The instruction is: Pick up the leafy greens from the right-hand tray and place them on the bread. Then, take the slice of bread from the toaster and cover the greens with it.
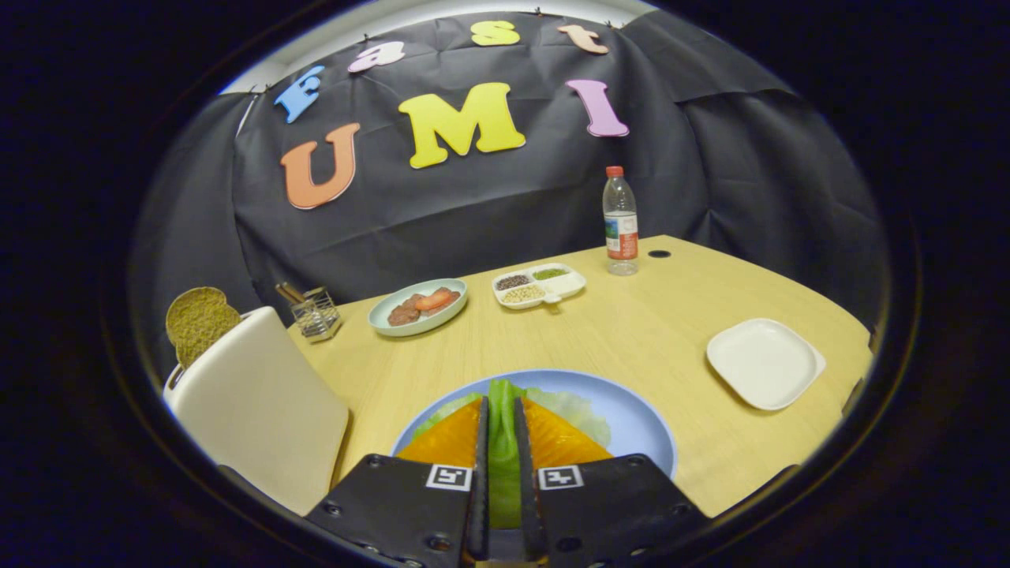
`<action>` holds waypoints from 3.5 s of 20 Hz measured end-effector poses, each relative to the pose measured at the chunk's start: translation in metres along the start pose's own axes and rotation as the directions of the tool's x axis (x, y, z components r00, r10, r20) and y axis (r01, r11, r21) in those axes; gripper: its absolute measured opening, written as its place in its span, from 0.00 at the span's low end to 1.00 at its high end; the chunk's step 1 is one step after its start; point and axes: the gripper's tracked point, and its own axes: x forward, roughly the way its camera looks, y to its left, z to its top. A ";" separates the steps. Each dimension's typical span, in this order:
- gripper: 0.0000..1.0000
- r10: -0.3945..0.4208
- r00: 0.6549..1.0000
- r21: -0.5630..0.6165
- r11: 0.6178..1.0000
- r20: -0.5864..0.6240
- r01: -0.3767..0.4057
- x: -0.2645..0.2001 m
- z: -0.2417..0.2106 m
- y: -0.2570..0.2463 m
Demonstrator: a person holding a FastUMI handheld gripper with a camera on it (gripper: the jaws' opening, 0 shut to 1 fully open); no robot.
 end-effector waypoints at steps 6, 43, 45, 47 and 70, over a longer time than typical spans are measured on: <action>0.41 0.013 0.993 -0.057 0.998 0.116 -0.006 -0.023 0.027 0.004; 0.96 0.186 0.967 -0.230 0.963 0.175 -0.143 -0.083 0.054 0.240; 0.96 0.162 0.977 -0.247 0.961 0.141 -0.124 -0.074 0.045 0.241; 0.94 0.137 0.986 -0.257 0.960 0.099 -0.108 -0.065 0.034 0.242; 0.01 0.237 0.929 -0.182 0.965 0.285 -0.191 -0.103 0.088 0.243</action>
